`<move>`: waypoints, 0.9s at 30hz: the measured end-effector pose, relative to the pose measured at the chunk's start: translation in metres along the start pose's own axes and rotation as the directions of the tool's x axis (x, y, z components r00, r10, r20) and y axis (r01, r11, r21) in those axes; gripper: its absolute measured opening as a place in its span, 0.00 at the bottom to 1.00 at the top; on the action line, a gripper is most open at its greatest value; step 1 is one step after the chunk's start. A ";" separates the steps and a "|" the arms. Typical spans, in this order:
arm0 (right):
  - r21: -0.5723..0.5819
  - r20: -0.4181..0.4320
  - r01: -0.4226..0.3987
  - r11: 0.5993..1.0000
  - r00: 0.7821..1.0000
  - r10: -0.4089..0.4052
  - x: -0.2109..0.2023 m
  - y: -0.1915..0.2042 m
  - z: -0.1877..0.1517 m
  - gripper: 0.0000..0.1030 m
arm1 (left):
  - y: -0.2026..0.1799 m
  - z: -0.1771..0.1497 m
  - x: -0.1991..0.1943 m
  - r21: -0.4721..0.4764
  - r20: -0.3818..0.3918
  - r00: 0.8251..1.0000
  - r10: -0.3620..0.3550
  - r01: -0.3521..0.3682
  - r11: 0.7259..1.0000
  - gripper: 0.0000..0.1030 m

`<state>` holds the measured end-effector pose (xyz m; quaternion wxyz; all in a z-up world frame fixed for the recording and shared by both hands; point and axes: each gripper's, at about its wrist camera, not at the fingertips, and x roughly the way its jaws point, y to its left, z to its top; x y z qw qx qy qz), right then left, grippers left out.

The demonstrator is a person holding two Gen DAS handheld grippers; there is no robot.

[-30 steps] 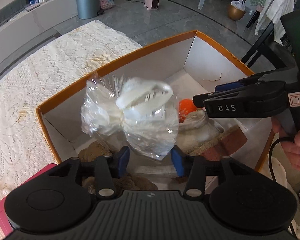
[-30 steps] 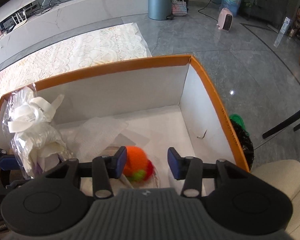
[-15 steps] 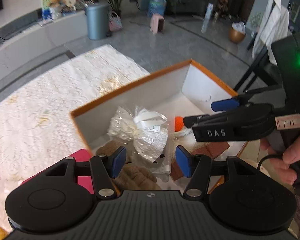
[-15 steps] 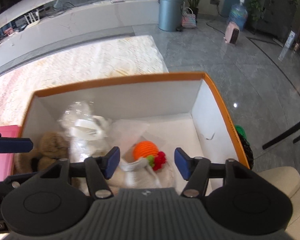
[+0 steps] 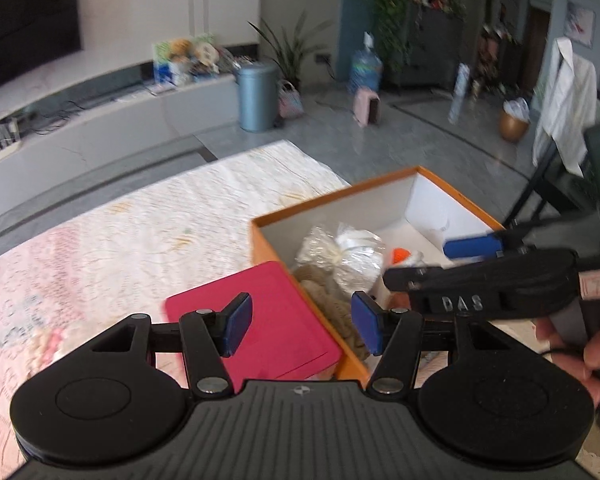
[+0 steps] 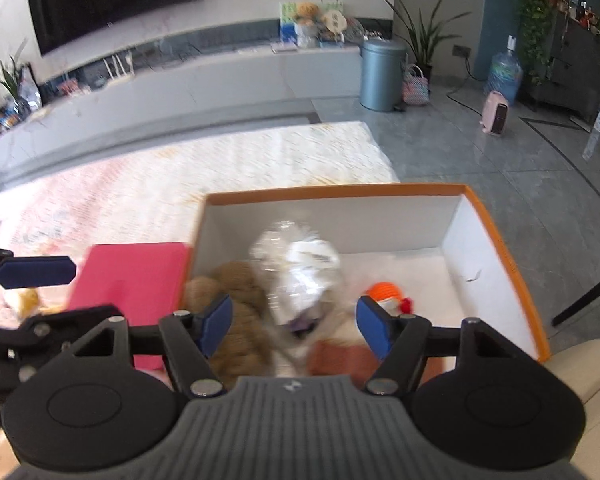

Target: Organize soft objects

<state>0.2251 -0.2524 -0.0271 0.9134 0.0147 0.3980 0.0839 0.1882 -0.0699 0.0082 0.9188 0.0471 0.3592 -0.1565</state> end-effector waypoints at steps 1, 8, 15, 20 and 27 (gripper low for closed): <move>0.003 0.007 -0.012 1.000 1.000 0.012 -0.004 0.005 -0.004 0.66 | 0.004 -0.004 -0.005 -0.016 0.012 1.000 0.012 -0.012 1.000 0.65; 0.013 0.055 -0.092 0.996 0.994 0.092 -0.025 0.048 -0.033 0.66 | 0.037 -0.040 -0.031 -0.141 0.039 0.995 0.091 -0.084 0.986 0.65; -0.029 0.116 -0.141 0.990 0.983 0.143 -0.036 0.097 -0.061 0.66 | 0.070 -0.080 -0.056 -0.217 0.044 0.981 0.188 -0.175 0.960 0.65; -0.066 0.131 -0.153 0.986 0.978 0.161 -0.038 0.128 -0.077 0.66 | 0.090 -0.108 -0.069 -0.269 0.037 0.974 0.225 -0.207 0.941 0.65; -0.142 0.092 -0.179 0.974 0.977 0.193 -0.026 0.168 -0.100 0.66 | 0.119 -0.146 -0.072 -0.316 -0.042 0.969 0.244 -0.245 0.917 0.65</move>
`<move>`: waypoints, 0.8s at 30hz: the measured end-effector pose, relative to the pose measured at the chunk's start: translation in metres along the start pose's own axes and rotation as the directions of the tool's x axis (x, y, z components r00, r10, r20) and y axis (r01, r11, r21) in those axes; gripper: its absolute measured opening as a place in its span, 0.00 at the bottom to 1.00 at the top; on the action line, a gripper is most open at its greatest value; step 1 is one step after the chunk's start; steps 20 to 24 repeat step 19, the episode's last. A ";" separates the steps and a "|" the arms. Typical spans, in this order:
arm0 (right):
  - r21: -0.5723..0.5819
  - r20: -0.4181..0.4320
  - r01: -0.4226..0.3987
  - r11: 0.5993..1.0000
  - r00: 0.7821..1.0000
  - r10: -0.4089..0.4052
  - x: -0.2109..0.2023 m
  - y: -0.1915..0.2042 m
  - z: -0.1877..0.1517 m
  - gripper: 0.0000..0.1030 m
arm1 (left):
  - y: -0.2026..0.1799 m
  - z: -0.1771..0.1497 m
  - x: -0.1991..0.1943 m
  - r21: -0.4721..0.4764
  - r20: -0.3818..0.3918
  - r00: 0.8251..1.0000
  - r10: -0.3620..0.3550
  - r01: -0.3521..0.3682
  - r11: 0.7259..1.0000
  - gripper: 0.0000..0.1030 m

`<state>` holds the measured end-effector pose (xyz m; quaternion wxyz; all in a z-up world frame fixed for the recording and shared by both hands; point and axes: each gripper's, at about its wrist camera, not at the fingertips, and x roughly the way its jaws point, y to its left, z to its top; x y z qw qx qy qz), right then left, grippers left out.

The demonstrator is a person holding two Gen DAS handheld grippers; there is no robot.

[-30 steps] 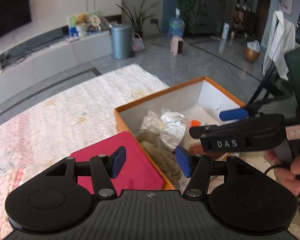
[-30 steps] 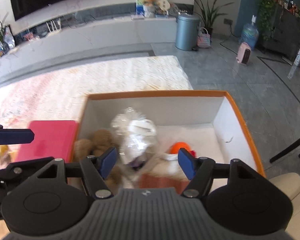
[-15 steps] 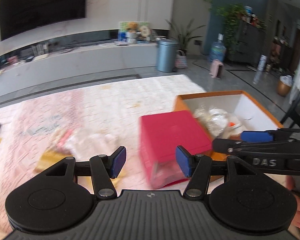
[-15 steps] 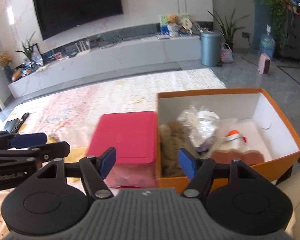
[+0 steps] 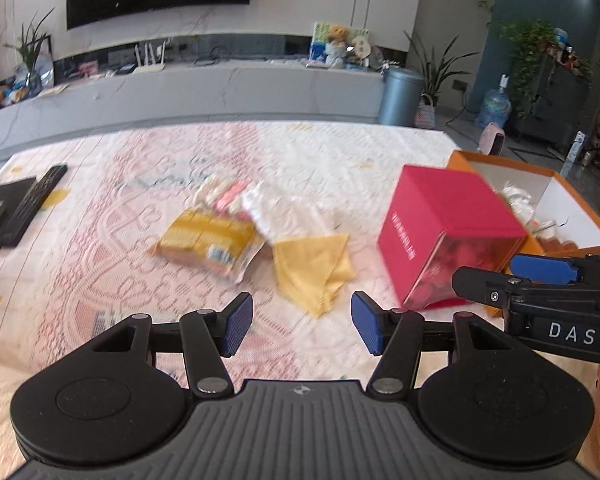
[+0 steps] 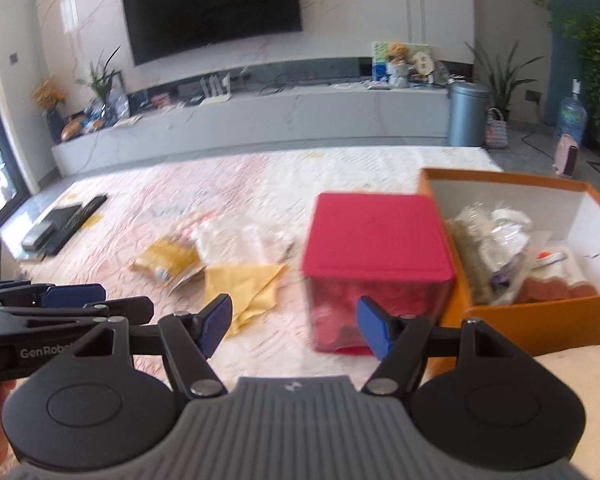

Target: Organize soft objects

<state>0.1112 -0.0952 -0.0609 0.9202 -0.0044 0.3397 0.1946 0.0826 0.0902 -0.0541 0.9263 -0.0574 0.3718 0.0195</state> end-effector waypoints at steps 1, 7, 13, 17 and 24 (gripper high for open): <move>-0.015 -0.007 -0.001 1.000 1.000 0.001 0.003 0.004 -0.002 0.66 | 0.005 -0.004 0.000 -0.004 -0.009 1.000 0.004 -0.004 1.000 0.65; -0.055 -0.061 -0.013 0.998 0.998 0.010 0.027 0.021 -0.011 0.66 | 0.026 -0.021 0.007 -0.053 -0.056 0.998 0.012 -0.015 0.998 0.65; -0.094 -0.093 -0.053 0.994 0.995 0.044 0.051 0.036 -0.012 0.66 | 0.040 -0.026 0.017 -0.132 -0.080 0.997 0.020 -0.031 0.991 0.65; -0.120 -0.108 -0.068 0.990 0.993 0.055 0.071 0.047 -0.008 0.66 | 0.048 -0.017 0.020 -0.178 -0.071 0.997 0.027 -0.039 0.983 0.65; -0.128 -0.115 -0.072 0.989 0.992 0.057 0.082 0.050 -0.004 0.66 | 0.052 -0.010 0.026 -0.183 -0.083 0.996 0.040 -0.055 0.982 0.63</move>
